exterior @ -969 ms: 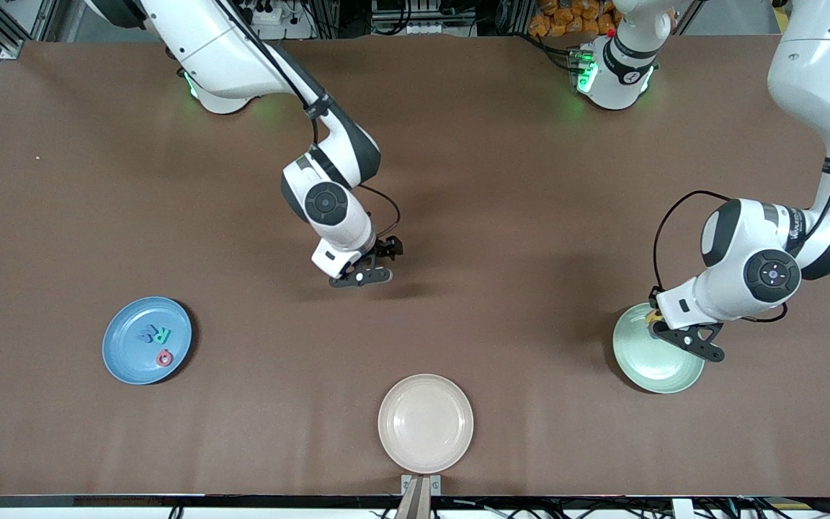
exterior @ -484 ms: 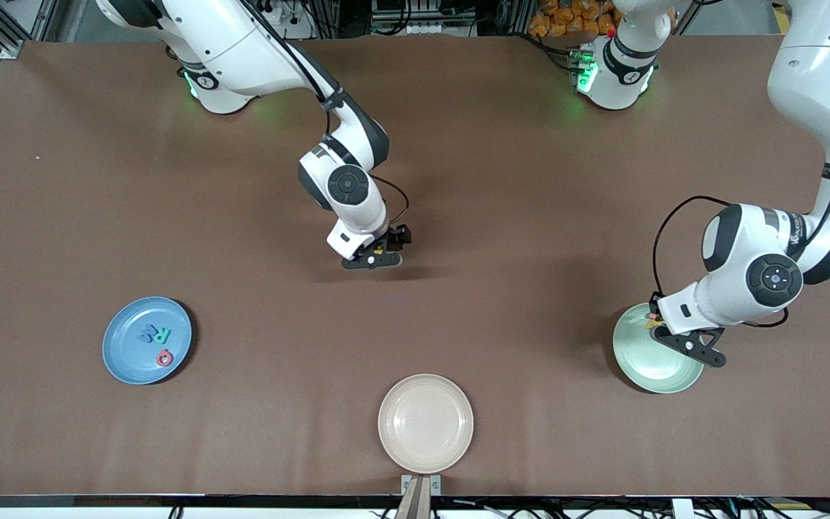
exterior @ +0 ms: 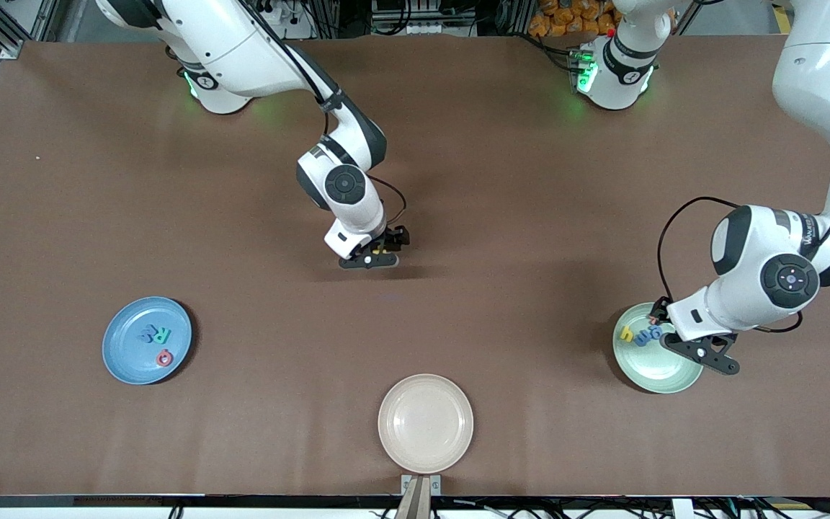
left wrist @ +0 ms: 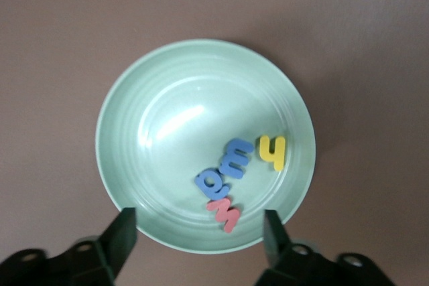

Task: Sort uppercase to blue plate, lowercase to green plate
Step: 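Grasp and lift the yellow H with the right gripper while the left withdraws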

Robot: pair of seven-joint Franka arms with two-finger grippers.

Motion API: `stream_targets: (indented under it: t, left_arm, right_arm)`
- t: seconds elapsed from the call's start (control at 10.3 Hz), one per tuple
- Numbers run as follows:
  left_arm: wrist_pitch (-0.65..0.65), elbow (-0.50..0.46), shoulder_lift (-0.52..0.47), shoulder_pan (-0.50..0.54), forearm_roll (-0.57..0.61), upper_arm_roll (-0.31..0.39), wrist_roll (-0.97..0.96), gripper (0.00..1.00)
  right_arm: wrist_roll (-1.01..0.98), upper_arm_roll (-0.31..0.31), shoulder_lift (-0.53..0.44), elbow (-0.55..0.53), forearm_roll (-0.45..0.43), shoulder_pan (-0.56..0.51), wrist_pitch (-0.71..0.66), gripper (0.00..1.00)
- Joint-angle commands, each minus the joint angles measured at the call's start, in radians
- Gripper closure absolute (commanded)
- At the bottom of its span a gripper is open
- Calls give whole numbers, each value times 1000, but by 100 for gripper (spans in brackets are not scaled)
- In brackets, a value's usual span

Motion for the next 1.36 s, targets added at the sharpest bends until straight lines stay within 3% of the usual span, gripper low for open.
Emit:
stream_targets:
  t: [0.0, 0.29, 0.48, 0.77, 1.16, 1.26]
  left_arm:
    - [-42, 31, -71, -15, -118, -3, 10, 0]
    - [-193, 35, -210, -29, -269, -6, -66, 0]
    - [-296, 35, -305, -65, -277, -6, -162, 0]
    - [-350, 34, -424, -130, -275, 6, -169, 0]
    - [-423, 34, -508, -220, -297, 121, -170, 0]
    - [-441, 31, -534, -261, -306, 194, -168, 0]
  right_arm:
    - [50, 6, -8, 20, -24, 4, -55, 0]
    - [83, 4, -6, 32, -45, 19, -86, 0]
    - [96, 3, 5, 38, -57, 21, -84, 0]
    - [127, 1, 17, 44, -79, 22, -78, 0]
    - [129, -4, 20, 50, -79, 22, -74, 3]
    - [129, -4, 20, 50, -79, 22, -74, 45]
